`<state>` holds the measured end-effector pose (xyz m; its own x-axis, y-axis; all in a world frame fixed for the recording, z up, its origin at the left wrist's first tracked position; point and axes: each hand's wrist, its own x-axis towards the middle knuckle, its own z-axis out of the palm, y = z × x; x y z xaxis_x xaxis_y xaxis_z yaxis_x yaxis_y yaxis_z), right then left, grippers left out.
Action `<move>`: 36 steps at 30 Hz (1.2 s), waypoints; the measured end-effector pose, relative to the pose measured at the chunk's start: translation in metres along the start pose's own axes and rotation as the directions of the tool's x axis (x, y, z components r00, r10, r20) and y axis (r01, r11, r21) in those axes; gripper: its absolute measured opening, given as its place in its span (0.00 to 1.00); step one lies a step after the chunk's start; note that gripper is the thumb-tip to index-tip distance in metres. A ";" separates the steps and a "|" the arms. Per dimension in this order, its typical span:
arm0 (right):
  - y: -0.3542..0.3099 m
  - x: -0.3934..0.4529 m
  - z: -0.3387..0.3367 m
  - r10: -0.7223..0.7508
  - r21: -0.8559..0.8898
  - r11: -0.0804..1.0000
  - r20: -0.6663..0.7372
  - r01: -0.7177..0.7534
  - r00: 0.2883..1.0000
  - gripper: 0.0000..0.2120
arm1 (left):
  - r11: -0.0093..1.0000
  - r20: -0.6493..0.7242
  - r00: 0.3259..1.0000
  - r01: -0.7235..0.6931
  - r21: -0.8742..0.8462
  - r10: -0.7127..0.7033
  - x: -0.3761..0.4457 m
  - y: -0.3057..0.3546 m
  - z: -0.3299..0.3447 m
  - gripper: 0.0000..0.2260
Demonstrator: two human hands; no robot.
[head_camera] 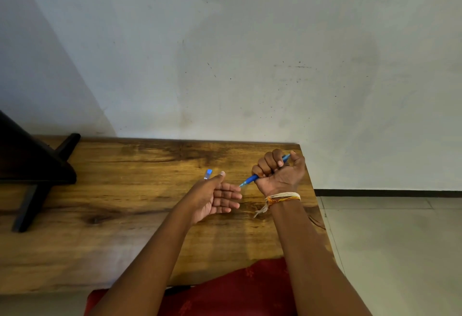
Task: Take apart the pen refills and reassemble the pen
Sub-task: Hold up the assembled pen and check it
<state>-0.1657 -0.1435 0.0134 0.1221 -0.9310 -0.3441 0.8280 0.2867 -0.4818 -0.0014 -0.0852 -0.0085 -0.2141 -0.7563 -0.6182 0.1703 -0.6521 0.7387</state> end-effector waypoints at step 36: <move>-0.001 0.000 -0.001 0.023 0.138 0.990 -0.080 -0.012 0.997 0.29 | 0.997 0.013 0.999 0.052 -0.054 -0.051 0.008 -0.004 -0.012 0.29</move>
<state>-0.1670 -0.1438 0.0124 0.0970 -0.9032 -0.4182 0.8940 0.2638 -0.3622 0.0081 -0.0897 -0.0199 -0.2348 -0.7212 -0.6518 0.2110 -0.6923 0.6901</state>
